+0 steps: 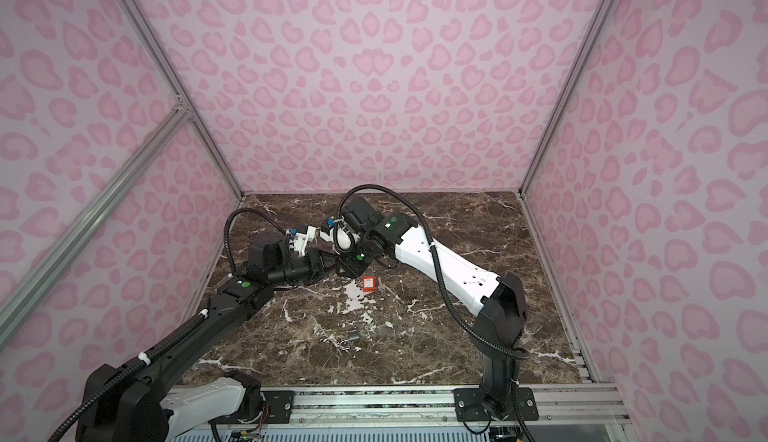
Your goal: Lock with the key
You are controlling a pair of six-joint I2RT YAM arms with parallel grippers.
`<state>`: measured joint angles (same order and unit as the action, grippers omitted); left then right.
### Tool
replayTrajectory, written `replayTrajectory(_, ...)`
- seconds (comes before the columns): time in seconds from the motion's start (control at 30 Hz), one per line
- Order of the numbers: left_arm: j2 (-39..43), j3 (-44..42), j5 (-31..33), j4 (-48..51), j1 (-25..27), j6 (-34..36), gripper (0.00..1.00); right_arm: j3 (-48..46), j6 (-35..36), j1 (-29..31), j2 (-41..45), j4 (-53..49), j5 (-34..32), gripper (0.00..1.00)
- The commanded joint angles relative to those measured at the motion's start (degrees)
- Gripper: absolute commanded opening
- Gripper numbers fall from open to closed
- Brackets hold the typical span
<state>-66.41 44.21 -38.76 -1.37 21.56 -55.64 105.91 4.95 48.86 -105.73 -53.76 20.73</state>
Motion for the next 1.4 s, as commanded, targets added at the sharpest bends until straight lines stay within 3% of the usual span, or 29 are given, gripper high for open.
replayTrajectory(0.0, -0.2, 1.2, -0.6, -1.0, 0.0, 1.2, 0.04, 0.4, 1.0, 0.3, -0.1, 2.1, 1.6, 0.46)
replayTrajectory(0.53, 0.2, 2.3, -0.9, -0.7, -1.9, 1.3, 0.04, -1.8, 1.3, 0.0, 2.2, 4.6, -0.2, 0.78)
replayTrajectory(0.8, 0.2, 2.7, -1.7, -0.2, -3.0, 2.0, 0.04, -3.3, 0.7, -1.0, 4.6, 5.9, -0.7, 0.85)
replayTrajectory(1.0, 1.7, 3.0, 0.2, -2.8, -4.0, 2.7, 0.04, -9.8, -2.3, -4.2, 11.2, 11.7, 1.6, 0.85)
replayTrajectory(1.1, 4.3, 2.7, 3.0, -7.7, -3.9, 3.5, 0.04, -18.4, -10.3, -8.8, 17.7, 23.0, 7.8, 0.85)
replayTrajectory(1.23, 6.2, 3.6, 4.6, -14.2, -3.9, 4.3, 0.04, -37.6, -31.9, -16.1, 27.2, 53.2, 17.4, 0.82)
replayTrajectory(1.37, 6.4, 5.1, 3.3, -19.1, -3.9, 3.9, 0.04, -48.9, -48.4, -18.8, 32.3, 75.7, 17.9, 0.79)
